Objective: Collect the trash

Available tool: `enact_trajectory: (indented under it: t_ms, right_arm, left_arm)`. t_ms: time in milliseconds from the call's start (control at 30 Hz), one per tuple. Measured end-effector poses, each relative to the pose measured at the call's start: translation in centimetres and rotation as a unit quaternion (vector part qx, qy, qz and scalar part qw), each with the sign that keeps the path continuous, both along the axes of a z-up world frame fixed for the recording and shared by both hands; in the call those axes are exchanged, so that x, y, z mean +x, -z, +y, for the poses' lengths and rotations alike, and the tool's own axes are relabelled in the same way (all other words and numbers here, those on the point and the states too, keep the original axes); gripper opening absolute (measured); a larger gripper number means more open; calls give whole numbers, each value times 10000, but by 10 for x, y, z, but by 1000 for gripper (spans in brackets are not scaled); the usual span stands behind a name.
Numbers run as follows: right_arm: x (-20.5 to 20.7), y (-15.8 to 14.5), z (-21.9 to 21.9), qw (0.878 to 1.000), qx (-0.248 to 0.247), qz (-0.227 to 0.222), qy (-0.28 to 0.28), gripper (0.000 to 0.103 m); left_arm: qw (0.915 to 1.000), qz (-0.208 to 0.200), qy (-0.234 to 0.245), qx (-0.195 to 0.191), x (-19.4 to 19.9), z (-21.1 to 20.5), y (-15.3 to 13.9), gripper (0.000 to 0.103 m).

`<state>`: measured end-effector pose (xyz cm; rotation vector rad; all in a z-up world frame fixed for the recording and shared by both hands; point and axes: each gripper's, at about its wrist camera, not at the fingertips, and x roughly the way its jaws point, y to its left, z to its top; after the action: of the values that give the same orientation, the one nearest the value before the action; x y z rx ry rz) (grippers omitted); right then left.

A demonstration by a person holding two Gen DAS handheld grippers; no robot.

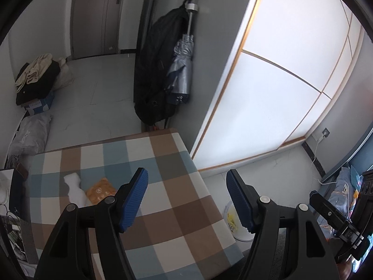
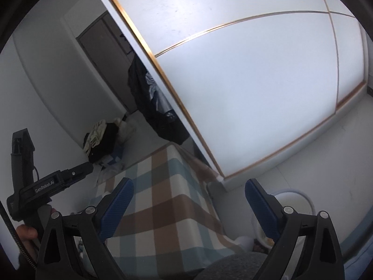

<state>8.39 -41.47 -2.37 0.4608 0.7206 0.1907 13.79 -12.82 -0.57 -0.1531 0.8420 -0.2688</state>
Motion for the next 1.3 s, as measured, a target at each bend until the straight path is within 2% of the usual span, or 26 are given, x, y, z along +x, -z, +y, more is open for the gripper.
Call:
enact_trajectory:
  t_ms: [267, 500, 633, 767, 933, 1067, 1233, 1300]
  right_arm:
    - [20, 3, 79, 9970, -173, 6, -752, 97]
    - [43, 11, 142, 9906, -320, 146, -1323, 97]
    - [63, 15, 182, 9846, -444, 220, -1678, 96]
    - [86, 15, 223, 9759, -617, 218, -2083, 93]
    - [121, 24, 279, 9617, -769, 405, -2600, 89]
    - [145, 44, 327, 9470, -943, 719, -2986, 77]
    - [166, 74, 372, 9299, -1261, 1059, -3289, 73]
    - [173, 88, 387, 9221, -1458, 1265, -3353, 69]
  left_arm:
    - [9975, -170, -686, -70, -8, 80, 6, 66]
    - [9915, -68, -1295, -130, -4, 146, 29, 66]
    - [9852, 121, -1692, -263, -3, 187, 47, 66]
    - [9771, 255, -2060, -460, -4, 221, 65, 66]
    - [9698, 419, -2313, -653, -6, 245, 80, 66]
    - [9663, 441, -2398, -822, -5, 259, 80, 66]
    - [9644, 338, -2485, -836, -5, 273, 80, 66]
    - [9633, 394, -2494, -914, -4, 277, 82, 66]
